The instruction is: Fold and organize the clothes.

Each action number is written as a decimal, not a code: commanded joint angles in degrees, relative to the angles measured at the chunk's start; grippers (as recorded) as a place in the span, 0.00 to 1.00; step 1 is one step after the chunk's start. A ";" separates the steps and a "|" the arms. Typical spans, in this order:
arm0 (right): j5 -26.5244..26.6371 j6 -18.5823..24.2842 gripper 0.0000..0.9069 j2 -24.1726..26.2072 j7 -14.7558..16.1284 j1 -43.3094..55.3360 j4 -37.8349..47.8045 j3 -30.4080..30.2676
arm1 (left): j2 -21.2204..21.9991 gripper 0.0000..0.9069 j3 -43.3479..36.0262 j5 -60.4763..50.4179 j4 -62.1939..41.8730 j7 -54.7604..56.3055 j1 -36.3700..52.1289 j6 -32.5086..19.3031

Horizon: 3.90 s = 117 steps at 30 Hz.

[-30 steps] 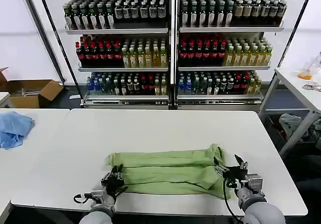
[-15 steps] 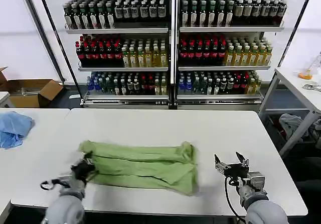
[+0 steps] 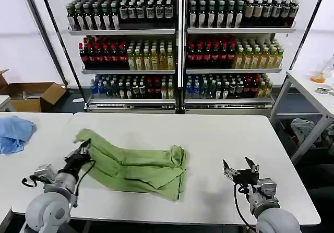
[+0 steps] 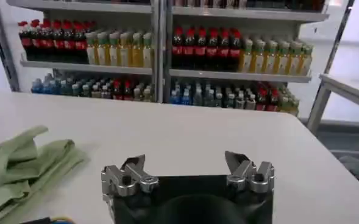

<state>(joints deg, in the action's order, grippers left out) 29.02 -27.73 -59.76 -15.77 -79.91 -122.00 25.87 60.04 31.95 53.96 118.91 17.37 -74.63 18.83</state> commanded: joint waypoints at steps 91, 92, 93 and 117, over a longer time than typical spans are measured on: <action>-0.25 1.02 1.00 -0.48 0.74 1.66 0.91 -0.55 | 6.15 0.02 -11.83 13.67 -18.17 -11.64 5.51 4.32; -0.23 1.03 1.00 -0.35 0.75 1.62 0.89 -0.47 | 6.42 0.02 -11.58 14.66 -18.36 -11.83 5.58 4.30; -0.20 1.03 1.00 -0.28 0.75 1.58 0.89 -0.43 | 6.65 0.02 -11.47 14.98 -18.43 -11.93 5.62 4.29; 1.69 1.22 1.00 0.31 0.74 4.19 1.29 -0.79 | -10.91 0.02 24.83 31.11 -7.26 -2.72 5.86 4.92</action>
<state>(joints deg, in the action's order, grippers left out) 30.41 -26.52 -59.28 -15.05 -76.54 -120.69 25.48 62.39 36.80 79.67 104.78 9.87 -69.36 22.67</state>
